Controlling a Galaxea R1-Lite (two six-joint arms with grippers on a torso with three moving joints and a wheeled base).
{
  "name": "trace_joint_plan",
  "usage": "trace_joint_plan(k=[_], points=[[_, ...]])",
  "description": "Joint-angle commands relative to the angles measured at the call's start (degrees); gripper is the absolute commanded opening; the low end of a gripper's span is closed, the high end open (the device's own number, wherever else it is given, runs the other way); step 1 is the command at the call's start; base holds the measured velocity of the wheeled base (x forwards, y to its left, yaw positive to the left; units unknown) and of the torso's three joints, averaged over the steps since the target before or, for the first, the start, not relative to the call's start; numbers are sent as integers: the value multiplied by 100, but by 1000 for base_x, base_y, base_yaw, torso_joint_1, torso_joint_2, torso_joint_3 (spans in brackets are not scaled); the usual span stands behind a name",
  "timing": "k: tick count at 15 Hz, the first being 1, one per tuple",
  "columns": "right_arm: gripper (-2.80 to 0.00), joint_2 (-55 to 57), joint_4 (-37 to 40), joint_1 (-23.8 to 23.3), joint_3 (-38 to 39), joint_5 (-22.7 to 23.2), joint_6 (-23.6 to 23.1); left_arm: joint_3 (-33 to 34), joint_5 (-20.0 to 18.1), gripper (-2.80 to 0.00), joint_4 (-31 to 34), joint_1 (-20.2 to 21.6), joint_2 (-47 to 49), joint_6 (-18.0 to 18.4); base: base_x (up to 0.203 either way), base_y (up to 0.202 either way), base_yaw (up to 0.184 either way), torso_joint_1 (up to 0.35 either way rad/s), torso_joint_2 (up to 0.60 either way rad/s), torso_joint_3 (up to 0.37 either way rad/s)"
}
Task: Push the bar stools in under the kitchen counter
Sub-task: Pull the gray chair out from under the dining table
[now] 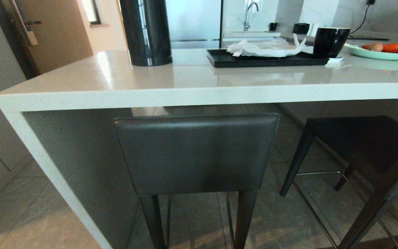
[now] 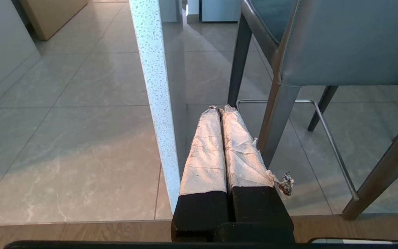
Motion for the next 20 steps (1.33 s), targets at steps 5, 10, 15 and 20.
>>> trace_joint_plan(k=[5,10,15,20], points=[[-280,0,0,1,0,1,-2,0,1,-280,-2,0,3,-7,0,0,0,0,0,0],[-280,0,0,1,0,1,7,0,1,-280,-2,0,-3,-7,0,0,0,0,0,0],[-280,0,0,1,0,1,7,0,1,-280,-2,0,-3,-7,0,0,0,0,0,0],[-280,0,0,1,0,1,7,0,1,-280,-2,0,-2,-7,0,0,0,0,0,0]])
